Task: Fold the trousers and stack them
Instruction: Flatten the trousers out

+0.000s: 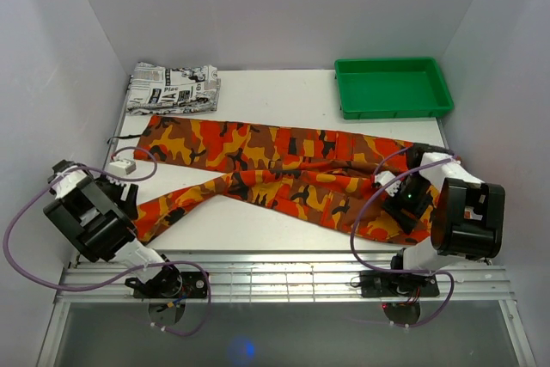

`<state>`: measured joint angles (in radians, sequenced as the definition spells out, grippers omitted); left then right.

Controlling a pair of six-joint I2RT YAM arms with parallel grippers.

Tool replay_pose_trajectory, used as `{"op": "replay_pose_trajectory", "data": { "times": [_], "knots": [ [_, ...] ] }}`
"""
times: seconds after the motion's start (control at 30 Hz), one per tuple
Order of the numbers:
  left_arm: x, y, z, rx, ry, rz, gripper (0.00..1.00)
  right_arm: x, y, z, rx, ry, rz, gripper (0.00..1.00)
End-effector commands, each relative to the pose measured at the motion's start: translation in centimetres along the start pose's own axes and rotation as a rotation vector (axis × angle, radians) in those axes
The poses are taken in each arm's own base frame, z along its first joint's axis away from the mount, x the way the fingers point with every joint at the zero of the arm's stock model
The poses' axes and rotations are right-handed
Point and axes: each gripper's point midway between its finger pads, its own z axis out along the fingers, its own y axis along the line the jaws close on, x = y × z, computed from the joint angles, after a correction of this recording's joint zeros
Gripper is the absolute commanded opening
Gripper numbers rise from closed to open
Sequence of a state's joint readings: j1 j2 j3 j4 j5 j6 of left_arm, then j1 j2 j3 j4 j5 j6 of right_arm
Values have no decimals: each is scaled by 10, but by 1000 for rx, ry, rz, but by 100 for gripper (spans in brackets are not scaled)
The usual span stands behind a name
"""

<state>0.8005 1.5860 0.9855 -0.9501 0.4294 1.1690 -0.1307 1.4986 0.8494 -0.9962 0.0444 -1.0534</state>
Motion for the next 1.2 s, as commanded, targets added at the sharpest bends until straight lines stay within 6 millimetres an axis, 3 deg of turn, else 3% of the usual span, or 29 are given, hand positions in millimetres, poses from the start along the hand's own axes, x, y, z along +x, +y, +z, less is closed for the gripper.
{"op": "replay_pose_trajectory", "data": {
  "times": [0.0,0.13,0.23,0.27,0.37,0.6,0.7,0.83,0.93,0.97,1.1,1.17],
  "knots": [
    [9,30,7,-158,66,-37,85,8,-15,19,71,50,-14,73],
    [27,24,26,-170,156,-31,71,12,-27,42,96,97,9,73],
    [26,23,34,-154,169,-47,47,10,-37,48,113,108,22,72],
    [19,31,35,-155,157,-57,31,10,-39,49,117,111,22,72],
    [-1,45,37,-153,123,-84,0,11,-46,51,130,134,10,72],
    [-79,141,7,-302,6,-11,0,9,-61,42,181,137,-26,72],
    [-114,146,6,-306,-44,50,0,-7,-63,35,156,79,-22,72],
    [-139,131,25,-270,-51,94,0,-33,-61,14,122,-8,-35,74],
    [-155,114,23,-240,-81,122,48,-54,-50,-9,64,-117,-35,74],
    [-171,104,12,-224,-151,139,71,-60,-51,-26,64,-150,-35,74],
    [-221,73,1,-171,-278,190,72,-86,-46,-69,79,-321,-44,73],
    [-243,66,2,-165,-314,201,70,-92,-49,-77,94,-349,-29,72]
  ]
}}
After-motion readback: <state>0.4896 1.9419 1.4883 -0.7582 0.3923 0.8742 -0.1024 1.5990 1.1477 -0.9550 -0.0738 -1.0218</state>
